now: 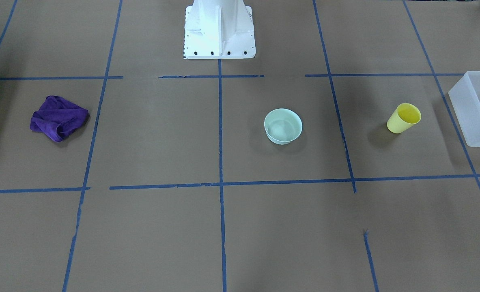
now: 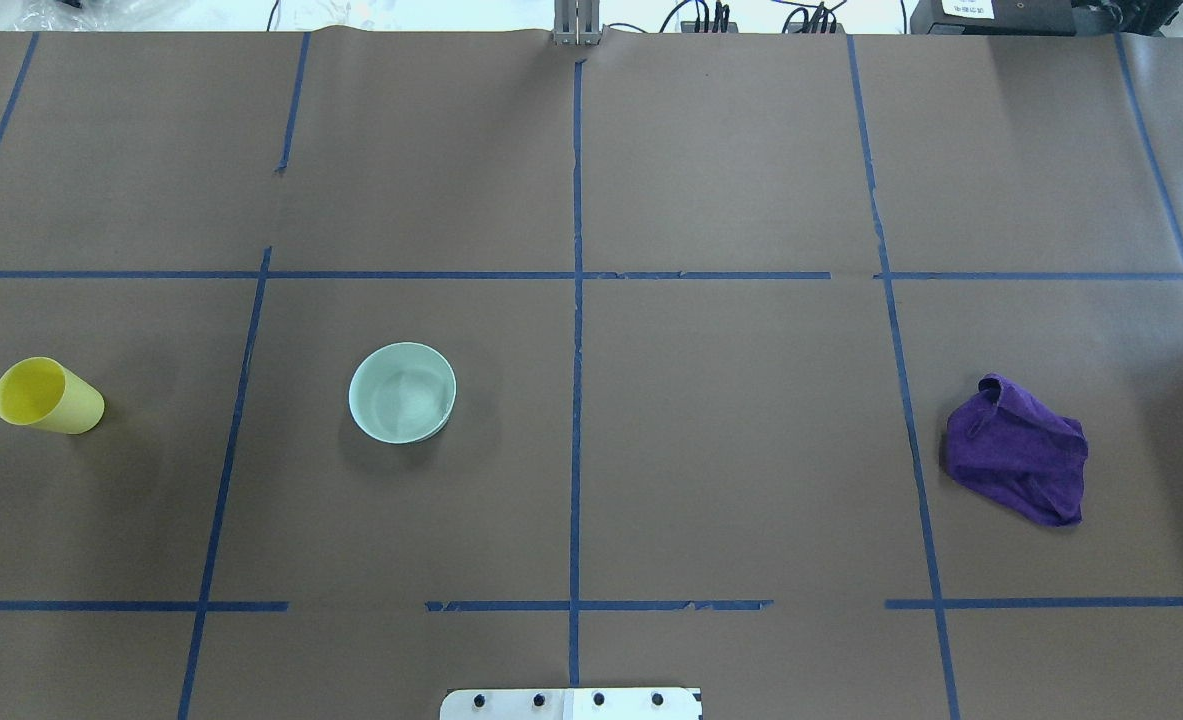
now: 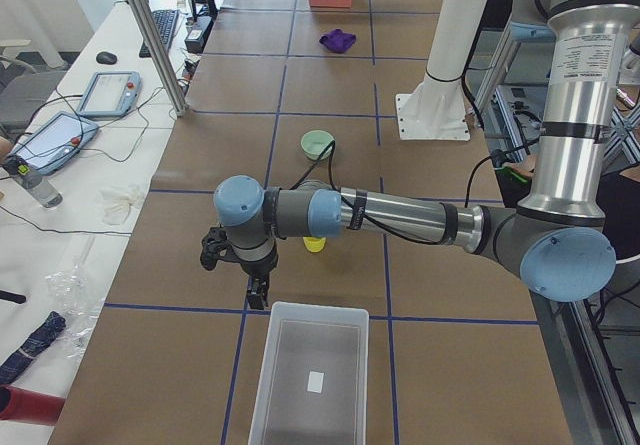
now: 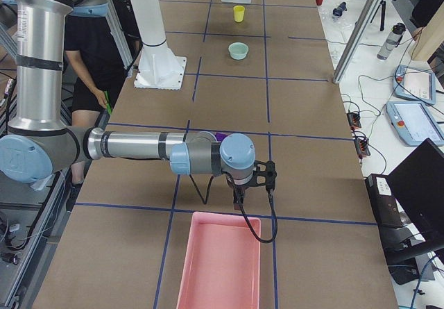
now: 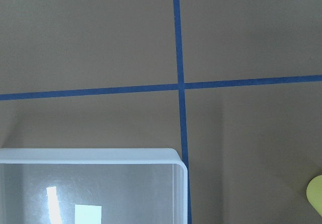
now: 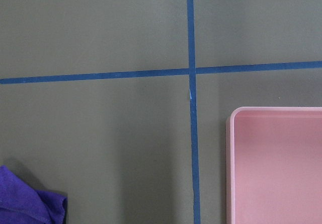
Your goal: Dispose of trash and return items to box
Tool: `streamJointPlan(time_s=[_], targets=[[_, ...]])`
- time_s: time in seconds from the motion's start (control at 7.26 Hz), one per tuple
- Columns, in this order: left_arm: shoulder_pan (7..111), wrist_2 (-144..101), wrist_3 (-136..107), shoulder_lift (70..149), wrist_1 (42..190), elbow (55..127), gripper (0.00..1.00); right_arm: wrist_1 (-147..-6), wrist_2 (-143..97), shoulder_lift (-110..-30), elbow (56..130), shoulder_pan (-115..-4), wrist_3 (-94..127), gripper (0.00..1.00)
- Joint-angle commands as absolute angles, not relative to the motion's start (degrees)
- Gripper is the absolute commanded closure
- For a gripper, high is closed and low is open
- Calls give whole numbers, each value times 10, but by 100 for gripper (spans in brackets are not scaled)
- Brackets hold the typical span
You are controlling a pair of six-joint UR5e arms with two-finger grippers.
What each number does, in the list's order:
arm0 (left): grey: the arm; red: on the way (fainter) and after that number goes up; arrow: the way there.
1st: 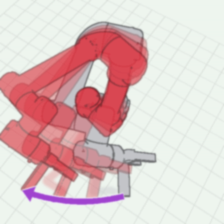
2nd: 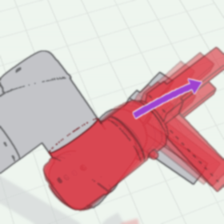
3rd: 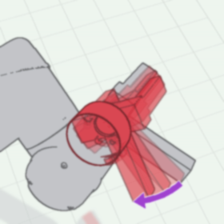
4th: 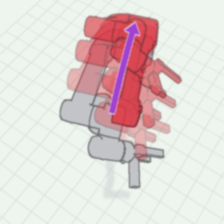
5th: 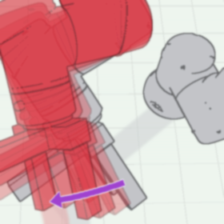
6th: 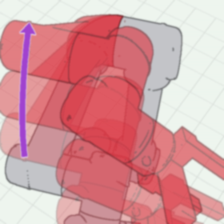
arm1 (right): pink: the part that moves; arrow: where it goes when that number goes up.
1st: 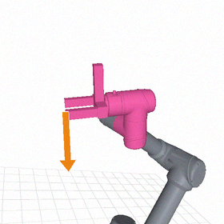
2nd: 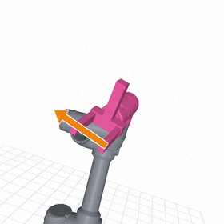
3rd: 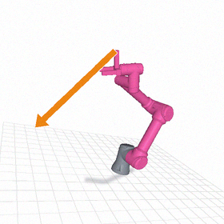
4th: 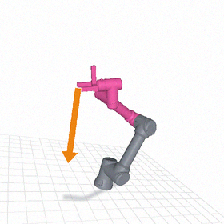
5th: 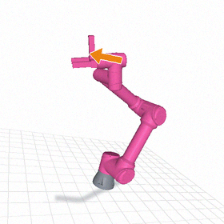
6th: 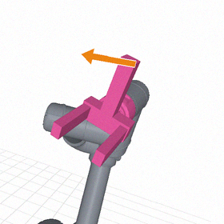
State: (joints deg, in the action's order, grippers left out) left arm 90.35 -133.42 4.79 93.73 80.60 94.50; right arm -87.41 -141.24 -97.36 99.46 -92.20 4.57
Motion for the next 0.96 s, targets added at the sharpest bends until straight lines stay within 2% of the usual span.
streamJointPlan(time_s=[0.0, 0.41, 0.55, 0.83], targets=[[904, -1334, 47, 945, 805, 945, 0, -871, -1413, -975, 996, -922, 45, 0], [901, -1359, 41, 955, 815, 989, 0, -870, -1446, -974, 998, -923, 46, 0], [888, -1367, 40, 1000, 834, 984, 0, -870, -1447, -973, 1003, -923, 46, 0], [853, -1391, 21, 1005, 885, 978, 0, -870, -1442, -974, 1005, -922, 46, 0]])
